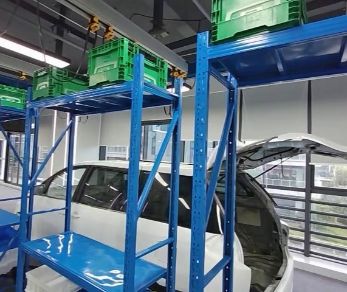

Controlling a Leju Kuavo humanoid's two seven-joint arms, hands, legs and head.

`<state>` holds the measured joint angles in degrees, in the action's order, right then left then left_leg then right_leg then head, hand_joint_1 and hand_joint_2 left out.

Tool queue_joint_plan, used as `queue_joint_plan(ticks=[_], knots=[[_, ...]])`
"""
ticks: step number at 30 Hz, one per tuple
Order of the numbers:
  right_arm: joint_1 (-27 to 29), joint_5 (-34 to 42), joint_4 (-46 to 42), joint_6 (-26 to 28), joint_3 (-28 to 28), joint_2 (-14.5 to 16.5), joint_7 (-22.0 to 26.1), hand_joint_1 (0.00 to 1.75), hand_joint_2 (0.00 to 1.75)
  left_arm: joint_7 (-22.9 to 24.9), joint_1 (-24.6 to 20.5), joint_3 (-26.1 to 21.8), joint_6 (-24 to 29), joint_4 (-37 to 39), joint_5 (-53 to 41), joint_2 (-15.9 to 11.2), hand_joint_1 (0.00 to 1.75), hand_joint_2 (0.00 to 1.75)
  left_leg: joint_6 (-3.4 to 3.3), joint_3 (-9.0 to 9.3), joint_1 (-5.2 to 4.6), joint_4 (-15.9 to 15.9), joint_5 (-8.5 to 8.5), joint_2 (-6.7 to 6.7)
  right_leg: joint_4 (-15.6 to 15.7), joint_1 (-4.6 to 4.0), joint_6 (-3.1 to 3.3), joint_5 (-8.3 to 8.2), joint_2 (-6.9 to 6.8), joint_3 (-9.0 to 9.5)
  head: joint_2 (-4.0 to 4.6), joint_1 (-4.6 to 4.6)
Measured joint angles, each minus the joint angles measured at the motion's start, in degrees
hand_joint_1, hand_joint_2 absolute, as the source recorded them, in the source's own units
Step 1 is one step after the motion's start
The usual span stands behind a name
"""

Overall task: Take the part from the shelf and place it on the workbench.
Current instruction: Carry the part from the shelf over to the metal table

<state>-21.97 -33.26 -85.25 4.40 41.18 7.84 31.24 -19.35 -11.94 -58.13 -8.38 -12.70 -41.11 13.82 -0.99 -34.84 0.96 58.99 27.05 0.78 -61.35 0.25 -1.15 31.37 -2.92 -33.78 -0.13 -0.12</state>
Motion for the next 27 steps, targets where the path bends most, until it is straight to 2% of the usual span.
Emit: queue_joint_plan(ticks=[1, 3, 4, 5, 6, 7, 9, 11, 13, 15, 17, 18, 19, 20, 21, 23, 24, 25, 27], knots=[[0.00, 0.00, -0.01, 0.02, 0.01, -0.05, -0.01, 1.75, 1.75, -0.01, -0.08, 0.00, -0.01, 0.00, 0.04, -0.01, 0.00, 1.75, -0.22, -0.03, -0.01, 0.00, -0.06, -0.44, -3.39, 0.07, -0.09, 1.90, 1.20, -1.44, 0.00, 0.00], [0.11, -0.02, -0.01, 0.03, 0.01, -0.24, -0.01, 1.75, 1.75, 0.00, -0.14, 0.01, -0.02, 0.00, 0.11, -0.01, 0.00, 1.75, -0.51, -0.05, -0.25, 0.01, -0.15, -1.41, -11.02, 0.05, 0.00, 4.95, 2.28, -4.94, 0.00, 0.01], [0.18, -0.03, 0.00, 0.03, 0.02, -0.34, -0.01, 1.75, 1.75, 0.01, -0.13, 0.00, -0.01, 0.00, 0.13, -0.02, 0.00, 1.75, -0.59, -0.06, -0.42, 0.02, -0.18, -1.95, -13.03, 0.00, 0.15, 5.17, 2.44, -5.96, 0.00, 0.01], [0.22, -0.03, 0.01, 0.03, 0.03, -0.41, -0.01, 1.75, 1.75, 0.01, -0.12, -0.01, -0.01, 0.00, 0.13, -0.02, 0.00, 1.75, -0.68, -0.05, -0.60, 0.02, -0.22, -2.51, -12.85, -0.09, 0.42, 4.31, 2.56, -6.00, 0.00, 0.01], [0.20, -0.03, 0.00, 0.03, 0.03, -0.45, -0.01, 1.75, 1.75, 0.01, -0.13, -0.01, 0.00, 0.00, 0.13, -0.03, 0.00, 1.75, -0.74, -0.04, -0.76, 0.02, -0.26, -3.13, -10.46, -0.22, 0.81, 2.50, 2.84, -5.00, 0.00, 0.01], [0.13, -0.03, -0.01, 0.04, 0.04, -0.45, -0.01, 1.75, 1.75, 0.01, -0.17, -0.01, 0.01, 0.00, 0.13, -0.03, 0.00, 1.75, -0.78, -0.03, -0.88, 0.02, -0.29, -3.73, -6.54, -0.42, 1.32, 0.26, 3.48, -3.28, 0.00, 0.00], [-0.02, -0.03, -0.03, 0.04, 0.03, -0.45, 0.00, 1.75, 1.75, 0.01, -0.25, -0.01, 0.01, 0.00, 0.13, -0.02, 0.00, 1.75, -0.74, -0.17, -1.02, 0.05, -0.40, -4.81, 0.38, -0.71, 2.28, -2.64, 5.16, -0.12, 0.00, -0.02], [-0.09, -0.05, -0.04, 0.05, 0.03, -0.46, 0.01, 1.75, 1.75, 0.03, -0.22, -0.01, 0.02, 0.00, 0.11, 0.00, 0.00, 1.75, -0.46, -0.42, -0.86, 0.04, -0.58, -5.54, 2.61, -0.88, 2.60, -3.01, 5.85, 0.89, 0.00, -0.02], [-0.19, -0.09, -0.04, 0.05, 0.04, -0.35, 0.00, 1.75, 1.75, 0.07, -0.10, 0.01, 0.04, 0.00, 0.03, -0.02, 0.00, 1.75, 0.00, -0.67, -0.72, 0.07, -0.59, -5.87, 3.33, -0.80, 2.55, -3.23, 5.08, 1.08, 0.00, -0.02], [-0.33, -0.11, -0.05, 0.07, 0.03, -0.14, -0.01, 1.75, 1.75, 0.07, -0.12, 0.01, 0.12, 0.00, -0.15, -0.08, 0.00, 1.75, 0.54, -1.74, -0.84, 2.22, 1.20, -4.57, 4.25, -0.42, 2.63, -3.61, 4.05, 1.34, 0.00, -0.02], [-0.32, -0.10, -0.04, 0.13, 0.03, -0.05, -0.02, 1.75, 1.75, 0.07, -0.28, 0.01, 0.25, 0.00, -0.30, -0.12, 0.00, 1.75, 1.16, -4.39, -0.66, 8.23, 4.73, -2.70, 4.60, -0.22, 2.70, -3.80, 2.93, 1.42, 0.00, -0.03], [-0.27, -0.11, -0.02, 0.16, 0.03, -0.08, -0.02, 1.75, 1.75, 0.07, -0.30, 0.01, 0.31, 0.00, -0.34, -0.12, 0.00, 1.75, 1.47, -5.86, -0.41, 11.62, 6.12, -2.21, 4.58, -0.19, 2.70, -3.80, 2.30, 1.39, 0.00, -0.03], [-0.18, -0.13, 0.01, 0.18, 0.03, -0.11, -0.02, 1.75, 1.75, 0.08, -0.25, 0.01, 0.37, 0.00, -0.36, -0.13, 0.00, 1.75, 1.78, -6.78, -0.14, 13.83, 6.67, -1.91, 4.56, -0.16, 2.65, -3.77, 1.69, 1.39, 0.00, -0.03], [-0.11, -0.16, 0.03, 0.19, 0.04, -0.13, -0.03, 1.75, 1.75, 0.08, -0.18, 0.01, 0.41, 0.00, -0.38, -0.14, 0.00, 1.75, 2.07, -6.90, 0.12, 14.30, 6.26, -1.62, 4.52, -0.11, 2.56, -3.71, 1.11, 1.37, 0.00, -0.03], [-0.06, -0.17, 0.04, 0.19, 0.05, -0.14, -0.03, 1.75, 1.75, 0.09, -0.12, 0.01, 0.43, 0.00, -0.39, -0.16, 0.00, 1.75, 2.38, -5.94, 0.39, 12.56, 4.86, -1.26, 4.41, -0.01, 2.38, -3.60, 0.58, 1.38, 0.00, -0.02], [-0.05, -0.17, 0.03, 0.21, 0.07, -0.14, -0.03, 1.75, 1.75, 0.11, -0.15, 0.03, 0.46, 0.01, -0.40, -0.18, 0.00, 1.75, 3.05, -2.38, 0.61, 5.74, 1.45, 0.54, 3.88, 0.10, 1.70, -3.16, -0.31, 1.34, 0.00, -0.02], [-0.07, -0.16, 0.01, 0.22, 0.07, -0.14, -0.04, 1.75, 1.75, 0.15, -0.24, 0.04, 0.45, 0.01, -0.40, -0.17, 0.00, 1.75, 2.96, -0.96, 0.58, 2.85, 0.52, 1.47, 3.49, 0.02, 1.28, -2.90, -0.68, 1.24, 0.00, 0.01], [-0.09, -0.17, 0.01, 0.24, 0.07, -0.15, -0.05, 1.75, 1.75, 0.22, -0.30, 0.05, 0.45, 0.02, -0.40, -0.16, 0.00, 1.75, 2.67, -0.27, 0.46, 1.25, 0.24, 2.13, 3.17, -0.13, 0.92, -2.72, -1.03, 1.14, 0.00, 0.03], [-0.08, -0.20, 0.00, 0.27, 0.09, -0.16, -0.07, 1.75, 1.75, 0.37, -0.22, 0.05, 0.44, 0.02, -0.40, -0.14, 0.00, 1.75, 1.51, -0.30, 0.19, 0.73, 0.49, 1.81, 2.97, -0.26, 0.48, -2.60, -1.88, 1.13, 0.00, 0.08]])
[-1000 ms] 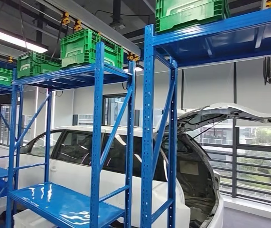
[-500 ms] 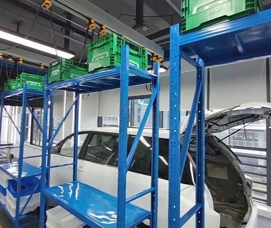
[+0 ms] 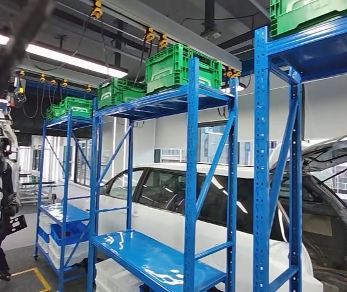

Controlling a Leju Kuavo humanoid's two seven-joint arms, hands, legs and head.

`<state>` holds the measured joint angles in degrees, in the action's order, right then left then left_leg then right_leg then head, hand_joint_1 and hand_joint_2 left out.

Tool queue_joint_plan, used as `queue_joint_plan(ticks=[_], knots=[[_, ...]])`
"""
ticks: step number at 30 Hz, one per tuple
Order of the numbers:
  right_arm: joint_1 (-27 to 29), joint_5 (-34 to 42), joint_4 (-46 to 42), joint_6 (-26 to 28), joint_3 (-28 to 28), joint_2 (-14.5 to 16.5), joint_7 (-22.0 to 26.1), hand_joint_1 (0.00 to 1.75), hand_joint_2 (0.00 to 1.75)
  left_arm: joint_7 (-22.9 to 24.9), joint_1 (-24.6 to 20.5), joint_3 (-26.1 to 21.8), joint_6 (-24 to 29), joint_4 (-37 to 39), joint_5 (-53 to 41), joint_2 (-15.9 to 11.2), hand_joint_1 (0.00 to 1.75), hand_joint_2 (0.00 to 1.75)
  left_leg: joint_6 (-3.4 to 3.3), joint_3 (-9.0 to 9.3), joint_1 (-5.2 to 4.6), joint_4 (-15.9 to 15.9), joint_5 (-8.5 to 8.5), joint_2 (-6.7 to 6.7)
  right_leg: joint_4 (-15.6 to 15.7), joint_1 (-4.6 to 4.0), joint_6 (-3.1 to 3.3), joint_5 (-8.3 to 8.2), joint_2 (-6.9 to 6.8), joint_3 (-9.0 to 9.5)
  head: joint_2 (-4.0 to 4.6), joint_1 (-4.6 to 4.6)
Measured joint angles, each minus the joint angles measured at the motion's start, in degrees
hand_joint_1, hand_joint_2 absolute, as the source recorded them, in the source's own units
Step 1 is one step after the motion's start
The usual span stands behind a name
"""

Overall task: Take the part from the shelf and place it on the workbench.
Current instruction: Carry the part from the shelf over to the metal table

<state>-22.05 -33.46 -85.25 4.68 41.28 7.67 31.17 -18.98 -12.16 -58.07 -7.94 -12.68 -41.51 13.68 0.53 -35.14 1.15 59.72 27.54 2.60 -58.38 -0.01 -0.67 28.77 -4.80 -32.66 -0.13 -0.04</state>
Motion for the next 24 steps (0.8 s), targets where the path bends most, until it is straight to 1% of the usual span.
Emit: queue_joint_plan(ticks=[1, 2, 3, 4, 5, 6, 7, 8, 9, 10, 11, 12, 13, 14, 15, 16, 17, 18, 19, 20, 21, 22, 23, 24], knots=[[-0.01, -0.02, 0.00, 0.01, 0.02, 0.00, 0.01, 1.75, 1.75, 0.04, 0.13, 0.00, 0.01, 0.00, 0.01, 0.00, 0.00, 1.75, -0.42, -0.05, -0.06, -0.01, -0.09, -0.47, -0.01, 0.11, -0.22, 0.15, -0.31, 0.09, 0.00, -0.01], [-0.02, -0.02, -0.01, 0.02, 0.03, 0.01, 0.01, 1.75, 1.75, 0.04, 0.22, 0.00, 0.00, 0.00, 0.01, 0.00, 0.00, 1.75, -0.83, -0.04, -0.09, -0.05, -0.17, -0.94, -0.47, 0.29, -0.44, 0.72, 0.12, 0.03, 0.00, -0.01], [-0.05, -0.01, -0.01, 0.02, 0.03, -0.01, 0.02, 1.75, 1.75, 0.04, 0.24, 0.00, 0.00, 0.00, 0.02, 0.00, 0.00, 1.75, -1.18, -0.02, -0.06, -0.11, -0.27, -1.39, -1.92, 0.46, -0.61, 1.88, 1.02, -0.47, 0.00, -0.01], [-0.07, -0.01, -0.02, 0.03, 0.02, -0.04, 0.02, 1.75, 1.75, 0.03, 0.19, 0.00, 0.00, 0.00, 0.03, 0.00, 0.00, 1.75, -1.46, 0.00, -0.03, -0.16, -0.35, -1.83, -4.51, 0.57, -0.74, 3.55, 2.23, -1.52, 0.00, -0.01], [-0.04, 0.01, -0.02, 0.04, 0.02, -0.11, 0.02, 1.75, 1.75, 0.03, 0.14, 0.00, -0.01, 0.00, 0.03, 0.00, 0.00, 1.75, -1.69, -0.01, -0.09, -0.15, -0.38, -2.28, -8.21, 0.62, -0.76, 5.48, 3.42, -3.13, 0.00, -0.01], [0.04, 0.01, -0.01, 0.04, 0.01, -0.22, 0.02, 1.75, 1.75, 0.03, 0.12, 0.00, -0.02, 0.00, 0.04, 0.00, 0.00, 1.75, -1.84, -0.02, -0.21, -0.15, -0.41, -2.77, -12.18, 0.60, -0.69, 7.11, 4.00, -4.96, 0.00, -0.01], [0.17, 0.01, 0.01, 0.04, 0.02, -0.32, 0.02, 1.75, 1.75, 0.03, 0.15, 0.00, -0.02, 0.00, 0.04, -0.01, 0.00, 1.75, -1.95, -0.01, -0.37, -0.14, -0.42, -3.30, -15.16, 0.56, -0.57, 7.93, 4.25, -6.42, 0.00, -0.01], [0.27, -0.01, 0.02, 0.04, 0.02, -0.40, 0.02, 1.75, 1.75, 0.03, 0.19, 0.00, -0.02, 0.00, 0.04, -0.01, 0.00, 1.75, -2.03, 0.01, -0.56, -0.13, -0.44, -3.88, -16.29, 0.50, -0.37, 7.67, 4.38, -7.08, 0.00, -0.01], [0.33, -0.02, 0.02, 0.05, 0.02, -0.45, 0.02, 1.75, 1.75, 0.03, 0.23, 0.00, -0.02, 0.00, 0.04, -0.02, 0.00, 1.75, -2.06, 0.04, -0.73, -0.13, -0.45, -4.47, -15.12, 0.38, -0.05, 6.33, 4.55, -6.69, 0.00, -0.01], [0.33, -0.02, 0.01, 0.06, 0.02, -0.47, 0.02, 1.75, 1.75, 0.03, 0.23, 0.00, -0.02, 0.00, 0.04, -0.02, 0.00, 1.75, -2.08, 0.09, -0.87, -0.13, -0.47, -5.09, -11.92, 0.19, 0.42, 4.21, 4.95, -5.35, 0.00, -0.01], [0.28, -0.02, -0.01, 0.07, 0.01, -0.48, 0.02, 1.75, 1.75, 0.03, 0.21, 0.00, -0.02, 0.02, 0.04, 0.04, 0.00, 1.75, -2.09, 0.11, -0.90, -0.14, -0.49, -5.63, -7.93, -0.03, 1.06, 2.16, 5.96, -3.64, 0.00, -0.01], [0.25, -0.02, -0.03, 0.08, 0.01, -0.48, 0.02, 1.75, 1.75, 0.02, 0.17, -0.01, -0.03, 0.03, 0.07, 0.10, 0.00, 1.75, -2.06, 0.08, -0.93, -0.13, -0.53, -6.16, -4.50, -0.20, 1.59, 0.57, 6.95, -2.18, 0.00, -0.02], [0.25, -0.03, -0.04, 0.09, 0.01, -0.50, 0.03, 1.75, 1.75, 0.02, 0.16, -0.01, -0.03, 0.04, 0.08, 0.16, 0.00, 1.75, -1.98, -0.01, -0.82, -0.12, -0.60, -6.60, -2.18, -0.40, 1.96, -0.37, 7.77, -1.18, -0.01, -0.04], [0.25, -0.07, -0.04, 0.10, 0.01, -0.52, 0.03, 1.75, 1.75, 0.02, 0.20, -0.02, -0.04, 0.05, 0.10, 0.22, 0.00, 1.75, -1.83, -0.13, -0.64, -0.16, -0.70, -6.96, -1.16, -0.53, 2.14, -0.63, 8.26, -0.76, -0.01, -0.06], [0.25, -0.09, -0.04, 0.10, 0.01, -0.52, 0.04, 1.75, 1.75, 0.02, 0.27, -0.02, -0.04, 0.05, 0.11, 0.25, 0.00, 1.75, -1.60, -0.23, -0.53, -0.26, -0.83, -7.35, -0.86, -0.63, 2.10, -0.73, 8.03, -0.63, -0.01, -0.06], [0.20, -0.13, -0.09, 0.11, 0.01, -0.46, 0.04, 1.75, 1.75, 0.03, 0.34, -0.02, -0.04, 0.06, 0.11, 0.25, 0.00, 1.75, -1.35, -0.32, -0.45, -0.36, -0.89, -7.63, -0.28, -0.51, 2.07, -0.83, 7.53, -0.41, -0.01, -0.06], [0.16, -0.14, -0.14, 0.11, 0.01, -0.37, 0.04, 1.75, 1.75, 0.02, 0.39, -0.02, -0.04, 0.07, 0.12, 0.25, 0.00, 1.75, -1.07, -0.49, -0.54, -0.26, -0.64, -7.40, 0.40, -0.32, 2.07, -1.00, 7.00, -0.17, 0.00, -0.06], [0.11, -0.14, -0.21, 0.13, 0.01, -0.26, 0.05, 1.75, 1.75, 0.02, 0.37, -0.02, -0.04, 0.07, 0.14, 0.23, 0.00, 1.75, -0.79, -0.92, -0.67, 0.49, 0.11, -6.74, 1.07, -0.10, 2.09, -1.19, 6.44, 0.06, 0.00, -0.06], [0.11, -0.10, -0.28, 0.15, 0.00, -0.18, 0.06, 1.75, 1.75, 0.01, 0.28, -0.02, -0.04, 0.07, 0.16, 0.20, 0.00, 1.75, -0.50, -1.79, -0.72, 2.38, 1.46, -5.78, 1.65, 0.15, 2.10, -1.36, 5.80, 0.24, 0.00, -0.06], [0.16, -0.06, -0.31, 0.17, -0.01, -0.16, 0.07, 1.75, 1.75, 0.01, 0.18, -0.02, -0.04, 0.07, 0.18, 0.18, 0.00, 1.75, -0.18, -3.11, -0.65, 5.34, 3.21, -4.67, 1.77, 0.15, 2.12, -1.45, 5.23, 0.27, 0.00, -0.07], [0.22, -0.05, -0.32, 0.19, -0.01, -0.19, 0.06, 1.75, 1.75, 0.01, 0.11, -0.02, -0.04, 0.07, 0.19, 0.17, 0.00, 1.75, 0.15, -4.66, -0.47, 8.91, 4.89, -3.99, 1.77, 0.16, 2.14, -1.46, 4.61, 0.25, 0.00, -0.07], [0.31, -0.06, -0.31, 0.20, -0.01, -0.22, 0.04, 1.75, 1.75, 0.02, 0.11, -0.02, -0.04, 0.07, 0.20, 0.15, 0.00, 1.75, 0.47, -5.96, -0.26, 12.00, 5.99, -3.60, 1.75, 0.16, 2.12, -1.44, 3.97, 0.23, 0.00, -0.07], [0.38, -0.10, -0.30, 0.20, 0.01, -0.26, 0.03, 1.75, 1.75, 0.02, 0.17, -0.02, -0.04, 0.07, 0.20, 0.14, 0.00, 1.75, 0.76, -6.53, -0.06, 13.47, 6.10, -3.36, 1.71, 0.16, 2.07, -1.40, 3.41, 0.22, 0.00, -0.07], [0.41, -0.14, -0.30, 0.20, 0.02, -0.28, 0.02, 1.75, 1.75, 0.03, 0.23, -0.02, -0.04, 0.07, 0.20, 0.12, 0.00, 1.75, 1.03, -6.06, 0.14, 12.78, 5.15, -3.13, 1.64, 0.20, 1.97, -1.33, 2.91, 0.21, 0.00, -0.07]])
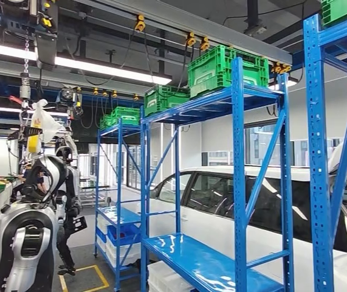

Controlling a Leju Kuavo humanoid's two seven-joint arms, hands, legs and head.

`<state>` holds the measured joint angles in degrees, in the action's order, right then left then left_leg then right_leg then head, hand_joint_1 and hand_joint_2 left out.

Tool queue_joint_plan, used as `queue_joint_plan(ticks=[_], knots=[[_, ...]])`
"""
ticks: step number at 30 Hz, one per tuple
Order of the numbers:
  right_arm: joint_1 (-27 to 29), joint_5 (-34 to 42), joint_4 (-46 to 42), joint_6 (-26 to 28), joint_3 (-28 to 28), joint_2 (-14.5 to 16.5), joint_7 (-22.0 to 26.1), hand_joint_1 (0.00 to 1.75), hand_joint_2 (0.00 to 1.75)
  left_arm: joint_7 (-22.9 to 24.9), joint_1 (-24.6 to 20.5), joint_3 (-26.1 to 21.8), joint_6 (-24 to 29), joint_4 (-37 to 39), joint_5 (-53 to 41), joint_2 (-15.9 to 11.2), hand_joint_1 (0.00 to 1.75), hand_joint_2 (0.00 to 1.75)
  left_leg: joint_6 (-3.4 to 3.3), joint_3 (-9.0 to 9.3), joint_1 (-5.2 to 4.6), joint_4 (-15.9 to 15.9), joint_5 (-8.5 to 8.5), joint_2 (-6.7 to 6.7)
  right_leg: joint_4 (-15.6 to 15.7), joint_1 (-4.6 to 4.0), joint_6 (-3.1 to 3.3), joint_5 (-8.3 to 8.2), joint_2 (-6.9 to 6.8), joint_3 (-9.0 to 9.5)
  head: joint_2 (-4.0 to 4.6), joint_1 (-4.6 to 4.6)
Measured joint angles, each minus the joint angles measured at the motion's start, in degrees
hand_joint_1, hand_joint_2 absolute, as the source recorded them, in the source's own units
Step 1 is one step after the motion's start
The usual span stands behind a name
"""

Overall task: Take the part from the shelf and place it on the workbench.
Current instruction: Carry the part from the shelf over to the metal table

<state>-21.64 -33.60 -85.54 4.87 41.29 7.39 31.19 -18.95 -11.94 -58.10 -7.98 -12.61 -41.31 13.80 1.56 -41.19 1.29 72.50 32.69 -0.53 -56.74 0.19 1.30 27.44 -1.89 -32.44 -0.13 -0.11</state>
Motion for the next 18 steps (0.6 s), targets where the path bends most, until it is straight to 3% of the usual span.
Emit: queue_joint_plan(ticks=[2, 4, 5, 7, 9, 10, 12, 13, 14, 15, 16, 18], knots=[[-0.03, -0.01, -0.01, 0.00, 0.01, 0.01, 0.00, 1.75, 1.75, 0.00, -0.01, -0.01, -0.01, 0.00, 0.00, -0.04, 0.00, 1.75, 0.41, 3.43, 0.30, -6.51, -3.53, 1.17, -0.38, 0.11, -0.49, 0.32, -0.80, 0.03, 0.00, 0.00], [-0.13, 0.01, -0.04, 0.02, -0.03, 0.02, 0.00, 1.75, 1.75, 0.01, -0.20, -0.01, -0.04, 0.00, 0.00, -0.04, 0.00, 1.75, 0.05, 6.21, 0.08, -12.16, -5.34, 2.67, -1.06, -0.09, -1.22, 0.72, -1.43, -0.17, 0.00, 0.00], [-0.16, 0.01, -0.06, 0.03, -0.03, 0.02, 0.00, 1.75, 1.75, 0.02, -0.27, -0.01, -0.06, 0.00, 0.00, -0.03, 0.00, 1.75, -0.38, 6.57, -0.12, -13.11, -5.30, 3.06, -1.28, -0.23, -1.52, 0.83, -1.71, -0.29, 0.00, 0.02], [-0.19, -0.02, -0.08, 0.05, -0.02, 0.02, 0.00, 1.75, 1.75, 0.04, -0.25, -0.02, -0.09, 0.00, 0.02, -0.03, 0.00, 1.75, -1.43, 6.32, -0.39, -13.07, -5.24, 2.51, -1.40, -0.23, -1.93, 0.87, -2.36, -0.34, 0.00, 0.07], [-0.23, -0.03, -0.09, 0.05, -0.01, 0.02, 0.00, 1.75, 1.75, 0.03, -0.20, -0.02, -0.11, 0.00, 0.14, -0.03, 0.00, 1.75, -2.17, 6.22, -0.34, -13.17, -5.47, 1.73, -2.43, 0.08, -2.41, 2.01, -1.47, -0.60, 0.00, 0.07], [-0.25, -0.04, -0.10, 0.06, -0.02, -0.01, 0.00, 1.75, 1.75, 0.02, -0.25, -0.02, -0.14, 0.00, 0.25, -0.03, 0.00, 1.75, -2.51, 6.21, -0.26, -13.24, -5.59, 1.36, -4.42, 0.22, -2.61, 3.45, -0.55, -1.38, 0.00, 0.08], [-0.21, -0.25, -0.07, 0.08, -0.03, -0.12, -0.02, 1.75, 1.75, 0.01, -0.33, -0.03, -0.24, 0.00, 0.63, -0.03, 0.00, 1.75, -2.93, 6.16, -0.30, -13.24, -5.70, 0.59, -11.67, 0.31, -2.76, 7.22, 1.03, -4.49, 0.00, 0.07], [-0.16, -0.42, -0.02, 0.09, -0.03, -0.22, -0.03, 1.75, 1.75, -0.01, -0.34, -0.04, -0.33, 0.00, 0.83, -0.03, 0.00, 1.75, -3.02, 6.15, -0.41, -13.23, -5.74, 0.17, -15.42, 0.30, -2.74, 8.58, 1.26, -6.21, 0.00, 0.07], [-0.11, -0.60, 0.04, 0.09, -0.01, -0.31, -0.04, 1.75, 1.75, -0.03, -0.32, -0.05, -0.42, 0.00, 1.00, -0.03, 0.00, 1.75, -3.08, 6.15, -0.56, -13.21, -5.76, -0.30, -17.65, 0.28, -2.65, 8.95, 1.35, -7.27, 0.00, 0.07], [-0.10, -0.72, 0.10, 0.09, 0.01, -0.38, -0.07, 1.75, 1.75, -0.04, -0.33, -0.07, -0.51, 0.00, 1.09, -0.03, 0.00, 1.75, -3.14, 6.16, -0.69, -13.20, -5.79, -0.80, -17.72, 0.25, -2.47, 8.22, 1.44, -7.35, 0.00, 0.07], [-0.13, -0.79, 0.13, 0.09, 0.01, -0.42, -0.08, 1.75, 1.75, -0.06, -0.38, -0.08, -0.56, 0.00, 1.09, -0.03, 0.00, 1.75, -3.17, 6.20, -0.82, -13.20, -5.82, -1.36, -15.42, 0.17, -2.14, 6.47, 1.68, -6.34, 0.00, 0.07], [-0.35, -0.86, 0.14, 0.09, 0.02, -0.42, -0.11, 1.75, 1.75, -0.07, -0.59, -0.09, -0.60, 0.00, 1.01, 0.08, 0.00, 1.75, -3.15, 6.22, -0.99, -13.19, -5.89, -2.44, -7.70, -0.07, -1.10, 2.46, 3.53, -2.83, 0.00, 0.05]])
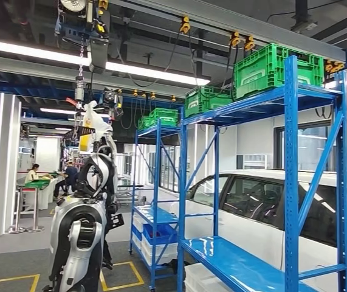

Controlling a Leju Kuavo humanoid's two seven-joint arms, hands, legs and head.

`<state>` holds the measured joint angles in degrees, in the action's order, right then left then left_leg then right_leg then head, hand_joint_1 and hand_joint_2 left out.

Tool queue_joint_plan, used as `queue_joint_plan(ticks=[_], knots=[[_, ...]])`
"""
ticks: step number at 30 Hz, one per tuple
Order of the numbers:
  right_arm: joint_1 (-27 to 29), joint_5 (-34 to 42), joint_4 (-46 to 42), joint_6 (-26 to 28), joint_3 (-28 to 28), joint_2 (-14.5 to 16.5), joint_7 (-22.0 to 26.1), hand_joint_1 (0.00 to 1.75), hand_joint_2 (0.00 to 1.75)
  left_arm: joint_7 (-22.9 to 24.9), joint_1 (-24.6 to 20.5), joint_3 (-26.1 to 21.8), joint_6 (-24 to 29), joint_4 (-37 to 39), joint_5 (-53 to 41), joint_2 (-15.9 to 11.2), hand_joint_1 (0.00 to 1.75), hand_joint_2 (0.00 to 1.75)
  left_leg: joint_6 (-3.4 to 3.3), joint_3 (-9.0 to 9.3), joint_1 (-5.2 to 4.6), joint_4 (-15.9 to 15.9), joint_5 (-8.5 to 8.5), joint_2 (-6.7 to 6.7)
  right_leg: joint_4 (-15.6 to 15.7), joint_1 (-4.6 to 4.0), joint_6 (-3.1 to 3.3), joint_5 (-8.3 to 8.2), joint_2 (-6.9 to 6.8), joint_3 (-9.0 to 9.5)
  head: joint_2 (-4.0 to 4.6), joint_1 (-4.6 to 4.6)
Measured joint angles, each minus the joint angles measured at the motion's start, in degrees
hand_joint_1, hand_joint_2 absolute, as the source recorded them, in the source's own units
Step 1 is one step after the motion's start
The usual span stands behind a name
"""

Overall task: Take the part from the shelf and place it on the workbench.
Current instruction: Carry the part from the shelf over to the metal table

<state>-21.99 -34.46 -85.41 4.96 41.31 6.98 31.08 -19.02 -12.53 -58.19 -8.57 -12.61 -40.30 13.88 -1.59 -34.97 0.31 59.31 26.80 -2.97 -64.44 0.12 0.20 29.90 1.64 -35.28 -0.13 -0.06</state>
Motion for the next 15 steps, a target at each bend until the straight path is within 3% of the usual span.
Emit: queue_joint_plan(ticks=[1, 3, 5, 6, 7, 9, 11, 12, 13, 15], knots=[[-0.12, -0.02, 0.00, 0.00, 0.00, -0.01, 0.00, 1.75, 1.75, 0.00, -0.13, -0.01, -0.01, 0.00, -0.05, 0.07, 0.00, 1.75, 0.11, -0.08, 0.04, 0.02, -0.07, -0.46, 3.07, -0.12, 0.41, -1.29, 0.95, 1.35, 0.00, -0.01], [-0.33, -0.11, 0.05, 0.00, 0.02, -0.02, -0.03, 1.75, 1.75, 0.00, -0.28, -0.02, -0.01, 0.00, -0.15, 0.18, 0.00, 1.75, 0.51, -0.40, 0.29, -0.03, -0.32, -1.18, 5.17, -0.34, 0.73, -1.79, 1.77, 2.19, 0.00, -0.02], [-0.64, -0.20, 0.09, 0.00, 0.04, 0.08, -0.08, 1.75, 1.75, 0.00, -0.25, -0.02, 0.02, 0.00, -0.25, 0.23, 0.00, 1.75, 1.04, -0.75, 0.35, -0.09, -0.42, -1.42, 6.07, -0.26, 0.70, -2.01, 0.82, 2.39, 0.00, -0.01], [-0.79, -0.20, 0.10, 0.01, 0.04, 0.17, -0.08, 1.75, 1.75, -0.01, -0.25, -0.02, 0.04, 0.00, -0.29, 0.25, 0.00, 1.75, 1.30, -1.06, 0.27, 0.33, 0.04, -0.84, 6.57, -0.09, 0.77, -2.13, 0.33, 2.51, 0.00, -0.01], [-0.89, -0.18, 0.11, 0.02, 0.04, 0.26, -0.08, 1.75, 1.75, -0.03, -0.32, -0.02, 0.06, 0.00, -0.32, 0.24, 0.00, 1.75, 1.56, -1.70, 0.21, 1.65, 1.08, -0.03, 7.04, 0.11, 0.85, -2.26, -0.22, 2.63, 0.00, -0.01], [-0.92, -0.16, 0.19, 0.04, 0.04, 0.38, -0.08, 1.75, 1.75, -0.08, -0.50, -0.01, 0.07, 0.00, -0.33, 0.22, 0.00, 1.75, 2.10, -4.33, 0.40, 7.69, 4.56, 1.62, 7.25, 0.24, 0.98, -2.38, -1.33, 2.63, 0.00, -0.01], [-0.84, -0.22, 0.28, 0.03, 0.05, 0.38, -0.09, 1.75, 1.75, -0.09, -0.48, -0.01, 0.06, 0.00, -0.34, 0.22, 0.00, 1.75, 2.65, -6.98, 0.75, 13.96, 6.83, 2.09, 7.20, 0.25, 0.96, -2.35, -2.51, 2.59, 0.00, -0.01], [-0.82, -0.28, 0.32, 0.02, 0.08, 0.37, -0.09, 1.75, 1.75, -0.07, -0.42, -0.01, 0.07, 0.00, -0.34, 0.20, 0.00, 1.75, 2.88, -7.18, 0.92, 14.65, 6.55, 2.24, 7.15, 0.27, 0.91, -2.31, -3.04, 2.58, 0.00, -0.01], [-0.81, -0.32, 0.33, 0.01, 0.10, 0.37, -0.09, 1.75, 1.75, -0.03, -0.40, -0.01, 0.06, 0.00, -0.35, 0.18, 0.00, 1.75, 3.09, -6.24, 1.09, 12.99, 5.22, 2.49, 7.06, 0.31, 0.78, -2.23, -3.49, 2.58, 0.00, -0.01], [-0.91, -0.36, 0.34, 0.00, 0.13, 0.39, -0.09, 1.75, 1.75, 0.07, -0.51, -0.01, 0.05, 0.00, -0.35, 0.13, 0.00, 1.75, 3.40, -2.49, 1.21, 5.86, 1.80, 3.88, 6.70, 0.34, 0.25, -1.90, -4.26, 2.58, 0.00, -0.01]])
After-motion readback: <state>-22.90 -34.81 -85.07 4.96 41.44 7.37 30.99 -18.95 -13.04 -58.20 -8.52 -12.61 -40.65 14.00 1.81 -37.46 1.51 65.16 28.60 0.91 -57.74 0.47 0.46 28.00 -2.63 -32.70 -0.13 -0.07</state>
